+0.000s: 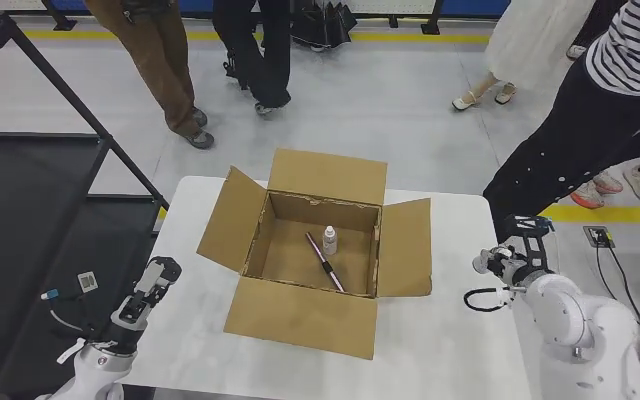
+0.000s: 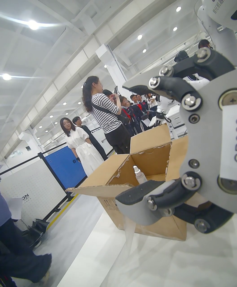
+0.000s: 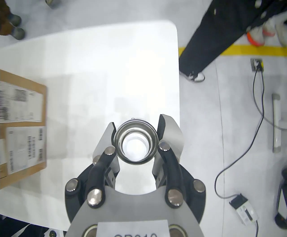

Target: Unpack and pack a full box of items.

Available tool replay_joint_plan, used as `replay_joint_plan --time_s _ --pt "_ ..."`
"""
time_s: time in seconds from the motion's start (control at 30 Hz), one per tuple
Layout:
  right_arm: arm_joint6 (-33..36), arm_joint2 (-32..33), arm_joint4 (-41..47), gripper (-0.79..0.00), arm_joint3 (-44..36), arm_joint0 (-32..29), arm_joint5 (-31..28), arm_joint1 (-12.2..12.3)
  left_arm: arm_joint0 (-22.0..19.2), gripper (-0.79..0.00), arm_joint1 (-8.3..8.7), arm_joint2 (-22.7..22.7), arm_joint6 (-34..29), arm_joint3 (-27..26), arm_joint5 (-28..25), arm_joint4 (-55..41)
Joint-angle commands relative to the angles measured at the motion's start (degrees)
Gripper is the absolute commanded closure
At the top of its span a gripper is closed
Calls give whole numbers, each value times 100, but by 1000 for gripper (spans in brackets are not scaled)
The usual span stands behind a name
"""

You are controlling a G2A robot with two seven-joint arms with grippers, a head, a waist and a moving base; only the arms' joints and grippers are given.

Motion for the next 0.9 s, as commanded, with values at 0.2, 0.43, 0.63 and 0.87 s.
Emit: replay_joint_plan --time_s 0.2,0.43,0.63,0.87 --pt "-374 -1247 -444 0 -2051 -276 -181 -21 0 -785 0 0 0 0 0 0" --pt "203 -2813 -581 0 -903 1067 -574 -108 0 -785 0 0 0 0 0 0" --pt "715 -4003 -285 0 1164 2358 -539 -329 0 -785 0 0 0 0 0 0" --pt "442 -4633 -85 0 2719 2916 -265 -539 0 -785 0 0 0 0 0 0"
